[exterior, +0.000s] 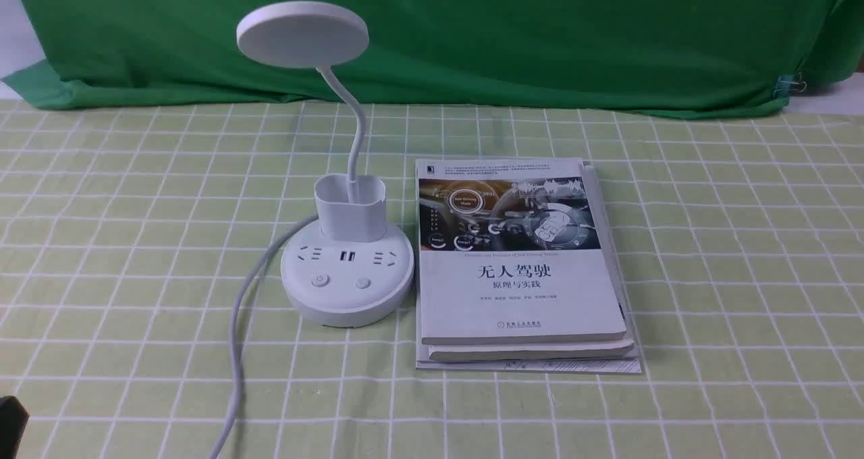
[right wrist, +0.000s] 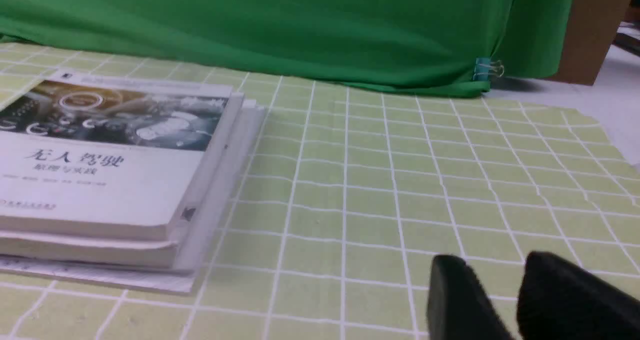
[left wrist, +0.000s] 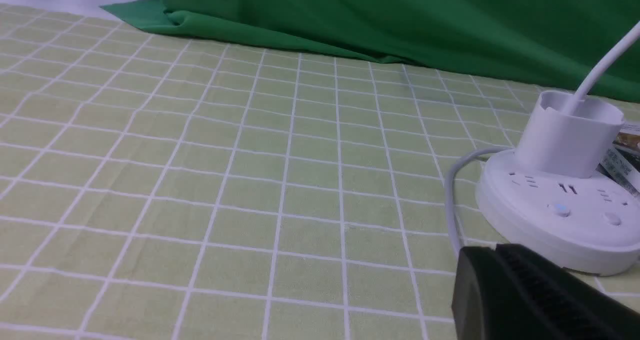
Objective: Turn on the table lamp on the green coffee tablecloth with your hand.
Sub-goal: 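Press the power button on the lamp base to turn the lamp on with the left gripper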
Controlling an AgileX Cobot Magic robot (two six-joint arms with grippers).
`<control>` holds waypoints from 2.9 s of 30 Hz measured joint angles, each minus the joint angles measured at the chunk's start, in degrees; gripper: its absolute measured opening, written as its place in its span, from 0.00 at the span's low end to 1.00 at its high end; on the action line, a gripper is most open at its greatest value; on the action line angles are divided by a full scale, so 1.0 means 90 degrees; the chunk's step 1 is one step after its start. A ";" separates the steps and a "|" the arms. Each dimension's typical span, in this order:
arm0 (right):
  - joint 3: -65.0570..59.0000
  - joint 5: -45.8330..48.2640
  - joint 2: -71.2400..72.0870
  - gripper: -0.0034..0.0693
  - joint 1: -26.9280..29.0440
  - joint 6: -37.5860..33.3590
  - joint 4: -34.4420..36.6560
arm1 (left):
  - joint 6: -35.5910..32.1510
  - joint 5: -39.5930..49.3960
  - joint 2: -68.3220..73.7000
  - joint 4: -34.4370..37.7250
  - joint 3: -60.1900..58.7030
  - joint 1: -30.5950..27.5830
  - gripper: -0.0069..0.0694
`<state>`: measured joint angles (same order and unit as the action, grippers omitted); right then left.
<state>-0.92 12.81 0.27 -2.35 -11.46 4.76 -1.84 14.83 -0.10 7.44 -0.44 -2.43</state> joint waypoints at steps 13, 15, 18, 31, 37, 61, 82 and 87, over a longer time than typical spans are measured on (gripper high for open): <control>0.0000 0.0046 0.0000 0.38 0.0000 -0.0008 -0.0015 | -0.0085 -0.0098 0.0000 -0.0549 0.0000 0.0000 0.09; 0.0000 0.0046 0.0000 0.38 0.0000 -0.0008 -0.0015 | -0.0085 -0.0104 0.0000 -0.0549 0.0000 0.0000 0.09; 0.0000 0.0046 0.0000 0.38 0.0000 -0.0015 -0.0020 | -0.0078 -0.0223 0.0000 -0.0542 0.0000 0.0000 0.09; 0.0000 0.0046 0.0000 0.38 0.0000 -0.0022 -0.0020 | -0.0051 -0.1012 0.0000 0.0011 0.0000 0.0000 0.09; 0.0000 0.0046 0.0000 0.38 0.0000 -0.0021 -0.0020 | 0.0151 -0.2313 0.0000 0.0360 0.0000 0.0000 0.09; 0.0000 0.0046 0.0000 0.38 0.0000 -0.0021 -0.0020 | 0.0254 0.1274 0.4752 -0.0445 0.4143 0.0007 0.09; 0.0000 0.0048 0.0000 0.38 0.0000 -0.0021 -0.0020 | -0.1356 0.2631 0.9345 0.1858 0.4844 0.1340 0.09; 0.0000 0.0048 0.0000 0.38 0.0000 -0.0021 -0.0020 | 0.0092 0.2652 1.0007 0.0056 0.5907 0.2468 0.09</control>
<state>-0.92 13.25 0.27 -2.35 -11.65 4.58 -1.02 38.70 89.96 7.94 52.72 19.78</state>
